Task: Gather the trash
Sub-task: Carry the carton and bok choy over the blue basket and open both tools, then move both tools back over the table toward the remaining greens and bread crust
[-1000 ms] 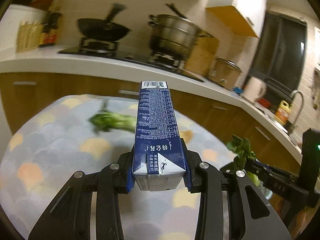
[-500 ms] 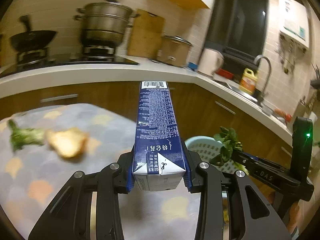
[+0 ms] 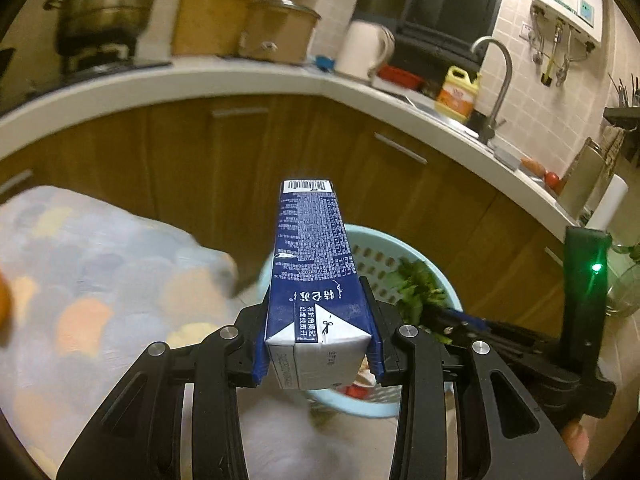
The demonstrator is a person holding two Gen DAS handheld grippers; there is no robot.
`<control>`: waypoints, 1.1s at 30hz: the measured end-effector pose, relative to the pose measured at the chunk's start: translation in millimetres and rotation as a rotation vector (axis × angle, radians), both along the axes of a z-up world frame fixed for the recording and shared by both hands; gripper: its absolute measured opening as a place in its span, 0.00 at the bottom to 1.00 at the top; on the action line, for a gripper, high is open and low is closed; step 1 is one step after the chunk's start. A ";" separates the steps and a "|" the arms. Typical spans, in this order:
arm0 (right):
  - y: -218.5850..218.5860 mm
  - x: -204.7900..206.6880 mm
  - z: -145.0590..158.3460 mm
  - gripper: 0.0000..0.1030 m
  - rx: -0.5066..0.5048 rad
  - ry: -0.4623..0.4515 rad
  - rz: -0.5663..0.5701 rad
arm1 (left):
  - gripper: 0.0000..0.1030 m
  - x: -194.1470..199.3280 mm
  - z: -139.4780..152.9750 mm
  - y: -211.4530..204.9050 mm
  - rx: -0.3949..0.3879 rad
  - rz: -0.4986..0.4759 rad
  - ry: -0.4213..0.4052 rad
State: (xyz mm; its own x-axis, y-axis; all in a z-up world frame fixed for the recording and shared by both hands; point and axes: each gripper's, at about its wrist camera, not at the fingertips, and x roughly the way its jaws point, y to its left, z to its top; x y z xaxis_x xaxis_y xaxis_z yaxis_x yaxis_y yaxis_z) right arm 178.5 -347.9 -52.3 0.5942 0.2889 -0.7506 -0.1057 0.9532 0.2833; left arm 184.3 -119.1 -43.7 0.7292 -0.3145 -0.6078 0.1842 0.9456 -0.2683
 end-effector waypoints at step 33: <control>81.3 -37.5 45.5 0.41 0.004 -0.113 0.179 | 0.56 -68.6 46.0 101.0 -0.009 0.211 -0.118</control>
